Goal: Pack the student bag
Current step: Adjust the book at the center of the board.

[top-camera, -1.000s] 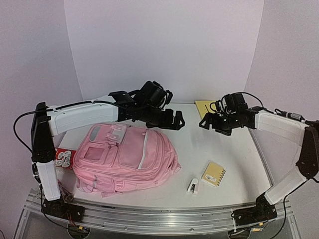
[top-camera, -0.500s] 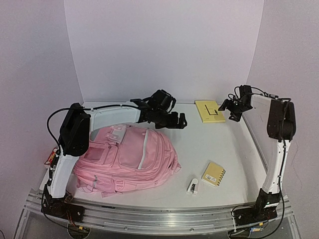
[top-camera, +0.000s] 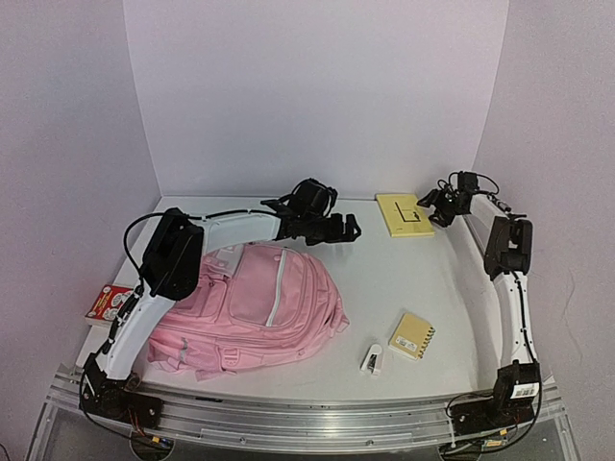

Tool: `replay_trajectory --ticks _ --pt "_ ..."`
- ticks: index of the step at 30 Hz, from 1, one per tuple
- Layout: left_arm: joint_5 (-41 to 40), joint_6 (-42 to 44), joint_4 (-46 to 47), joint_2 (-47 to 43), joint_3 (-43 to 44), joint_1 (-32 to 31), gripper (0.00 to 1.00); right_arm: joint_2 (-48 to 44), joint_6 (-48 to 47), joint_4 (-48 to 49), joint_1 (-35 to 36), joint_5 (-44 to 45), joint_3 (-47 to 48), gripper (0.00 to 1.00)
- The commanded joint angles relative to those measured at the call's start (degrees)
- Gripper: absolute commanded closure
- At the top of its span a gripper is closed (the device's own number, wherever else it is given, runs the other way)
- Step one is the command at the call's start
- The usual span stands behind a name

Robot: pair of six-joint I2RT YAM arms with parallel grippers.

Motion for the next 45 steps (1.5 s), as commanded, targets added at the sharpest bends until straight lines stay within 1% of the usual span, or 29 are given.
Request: replay_trajectory --ticks 1,2,4,5,6,8,11,14,16,19,23,26,28,30,31,32,35,38,39,41,45 --pt "2.04 -2.05 2.64 4.35 5.41 2.34 0.00 4.61 3.33 -2.15 0.67 -5.76 2.99 0.32" --pt "2.96 -3.01 3.46 5.25 5.94 2.77 0.00 4.30 2.87 -2.18 0.71 -6.27 2.30 0.33" --pt "4.21 -5.03 6.32 6.69 6.64 3.62 0.01 3.11 2.31 -2.31 1.00 -7.18 -0.52 0.41" --pt "3.70 -5.77 6.48 7.83 7.71 3.91 0.03 2.29 2.00 -2.57 1.17 -7.09 -1.81 0.45" --pt "3.11 -6.28 5.75 9.43 9.96 4.08 0.05 1.76 1.29 -3.95 1.58 -6.08 -2.42 0.48" --pt "3.32 -7.59 5.17 12.29 14.03 4.53 0.07 1.31 -1.69 -9.72 2.66 -4.14 -1.70 0.50" --pt "5.28 -10.03 8.37 13.92 13.51 5.00 0.07 0.69 -7.62 -17.40 5.17 -0.18 -1.00 0.53" --pt "6.05 -12.08 10.34 14.81 12.93 5.58 0.06 -1.74 -10.34 -19.33 8.31 4.07 -4.58 0.64" --pt "6.25 -12.87 11.77 15.21 12.73 6.03 0.07 -2.65 -11.11 -21.26 9.83 7.11 -5.93 0.68" --pt "5.98 -13.39 15.65 16.26 13.08 6.64 0.07 -2.00 -13.93 -26.88 12.35 12.78 -4.02 0.70" --pt "5.98 -15.05 20.86 18.28 14.02 7.50 0.07 -1.44 -15.66 -35.01 15.15 16.13 -2.61 0.74" --pt "4.98 -15.13 20.19 18.44 13.95 7.85 0.08 -1.81 -17.57 -43.18 17.05 22.46 -2.51 0.76" --pt "3.56 -14.60 20.39 16.66 11.07 7.86 0.10 -2.34 -18.00 -46.86 17.84 24.65 -3.61 0.76" --pt "1.13 -13.99 22.50 13.66 5.67 7.86 0.09 -4.23 -17.91 -46.93 17.96 25.03 -6.78 0.78" --pt "-0.63 -13.07 23.05 12.46 4.62 7.86 0.08 -4.91 -17.86 -46.53 18.03 25.10 -7.57 0.78" --pt "-2.19 -11.92 22.93 11.86 4.20 7.86 0.08 -5.84 -17.68 -46.15 18.10 25.34 -7.63 0.78" --pt "-4.52 -9.06 20.64 12.66 7.70 7.86 0.06 -9.42 -17.80 -46.68 18.89 29.32 -7.99 0.81" --pt "-1.00 -8.67 20.34 14.80 10.90 7.86 0.06 -12.01 -18.54 -49.22 19.56 29.97 -11.83 0.83" --pt "0.26 -8.81 20.61 15.07 11.07 7.86 0.06 -13.13 -19.38 -49.23 19.98 30.14 -15.04 0.83" --pt "2.92 -9.26 21.86 15.30 9.80 7.86 0.06 -14.58 -19.86 -49.23 20.53 31.97 -19.67 0.83" --pt "7.77 -9.59 21.67 15.71 9.09 7.57 0.09 -18.69 -19.24 -48.08 20.63 32.47 -29.21 0.88"
